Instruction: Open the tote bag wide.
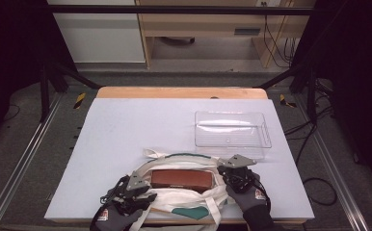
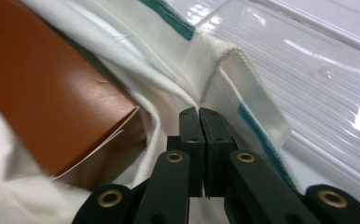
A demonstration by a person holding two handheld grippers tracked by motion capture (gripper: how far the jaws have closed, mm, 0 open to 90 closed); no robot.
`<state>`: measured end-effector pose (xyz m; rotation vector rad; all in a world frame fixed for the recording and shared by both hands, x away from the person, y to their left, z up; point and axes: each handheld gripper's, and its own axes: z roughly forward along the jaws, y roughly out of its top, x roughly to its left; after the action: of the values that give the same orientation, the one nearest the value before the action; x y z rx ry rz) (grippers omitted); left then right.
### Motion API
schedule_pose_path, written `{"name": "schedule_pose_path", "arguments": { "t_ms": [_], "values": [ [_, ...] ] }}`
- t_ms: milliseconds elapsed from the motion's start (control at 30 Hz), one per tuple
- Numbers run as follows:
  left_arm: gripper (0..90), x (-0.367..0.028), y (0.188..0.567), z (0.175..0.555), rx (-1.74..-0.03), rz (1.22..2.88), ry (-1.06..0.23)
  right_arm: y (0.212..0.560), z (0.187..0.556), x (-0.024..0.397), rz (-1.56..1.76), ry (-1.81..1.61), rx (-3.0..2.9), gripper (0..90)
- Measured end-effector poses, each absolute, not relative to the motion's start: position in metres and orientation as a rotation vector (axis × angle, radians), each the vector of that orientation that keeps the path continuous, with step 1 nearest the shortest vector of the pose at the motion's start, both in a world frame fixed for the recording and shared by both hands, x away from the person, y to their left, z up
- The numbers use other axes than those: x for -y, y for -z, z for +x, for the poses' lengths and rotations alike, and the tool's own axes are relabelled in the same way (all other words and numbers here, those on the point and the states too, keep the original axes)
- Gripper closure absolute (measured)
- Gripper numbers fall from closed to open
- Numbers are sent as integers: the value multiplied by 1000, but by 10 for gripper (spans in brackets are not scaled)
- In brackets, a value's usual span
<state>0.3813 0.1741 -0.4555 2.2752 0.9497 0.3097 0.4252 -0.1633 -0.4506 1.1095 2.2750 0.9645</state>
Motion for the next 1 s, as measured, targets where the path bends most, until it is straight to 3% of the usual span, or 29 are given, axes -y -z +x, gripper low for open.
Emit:
{"name": "schedule_pose_path", "arguments": {
  "t_ms": [267, 500, 700, 833, 1000],
  "values": [
    [579, -176, 454, 383, -942, 2251, -290, 462, 434, 163, 1156, -947, -2302, 884],
    [549, -186, 423, 383, -908, 2102, -295, 441, 412, 165, 1061, -1083, -2260, 799],
    [702, -181, 408, 404, -899, 2062, -398, 429, 386, 166, 1023, -1208, -2275, 900],
    [805, -171, 420, 422, -929, 2106, -445, 431, 377, 162, 1012, -1219, -2325, 900],
    [868, -171, 426, 437, -967, 2079, -494, 448, 375, 150, 984, -1149, -2459, 900]
  ]
}}
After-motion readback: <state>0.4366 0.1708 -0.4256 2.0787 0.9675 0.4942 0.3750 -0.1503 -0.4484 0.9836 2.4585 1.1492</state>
